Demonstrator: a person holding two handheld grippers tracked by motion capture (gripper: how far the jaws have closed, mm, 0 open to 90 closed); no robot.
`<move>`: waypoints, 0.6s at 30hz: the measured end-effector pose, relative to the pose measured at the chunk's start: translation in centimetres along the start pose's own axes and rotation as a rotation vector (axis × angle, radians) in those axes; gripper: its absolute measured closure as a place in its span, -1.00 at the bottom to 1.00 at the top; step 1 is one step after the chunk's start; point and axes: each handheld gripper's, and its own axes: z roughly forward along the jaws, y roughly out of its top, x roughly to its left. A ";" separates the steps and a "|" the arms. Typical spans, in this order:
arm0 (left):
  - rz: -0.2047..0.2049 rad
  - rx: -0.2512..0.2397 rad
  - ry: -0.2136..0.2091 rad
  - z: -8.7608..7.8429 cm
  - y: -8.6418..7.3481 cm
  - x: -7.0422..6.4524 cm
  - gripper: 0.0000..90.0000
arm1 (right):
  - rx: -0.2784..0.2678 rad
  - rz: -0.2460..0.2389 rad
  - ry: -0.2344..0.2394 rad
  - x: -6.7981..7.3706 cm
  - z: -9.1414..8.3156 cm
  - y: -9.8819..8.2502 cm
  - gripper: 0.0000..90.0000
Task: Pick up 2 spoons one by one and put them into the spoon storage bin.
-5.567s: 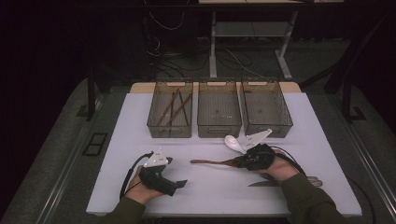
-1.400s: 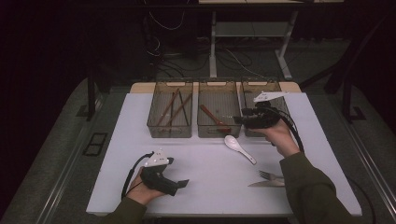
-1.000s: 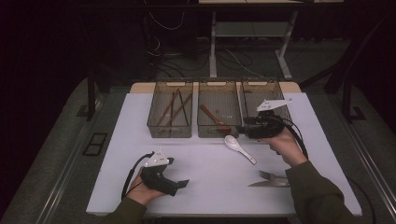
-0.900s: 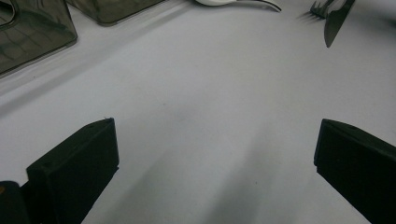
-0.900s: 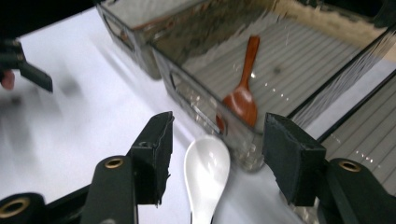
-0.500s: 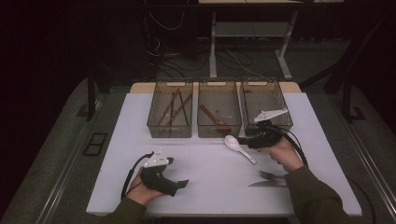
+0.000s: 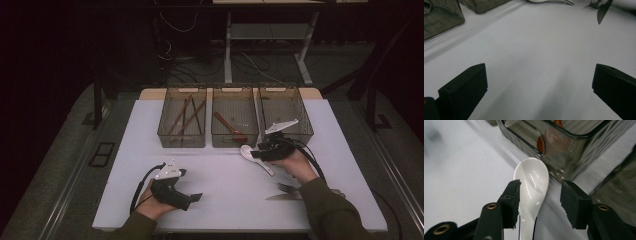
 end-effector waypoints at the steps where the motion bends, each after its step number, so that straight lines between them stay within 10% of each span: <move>1: 0.000 0.000 0.000 0.0 0.0 0.0 -1.00 | 0.003 0.000 -0.001 0.0 0.2 0.0 0.14; 18: 0.001 0.002 0.000 0.0 0.0 0.0 -1.00 | 0.041 -0.061 -0.001 0.7 1.5 -0.1 0.33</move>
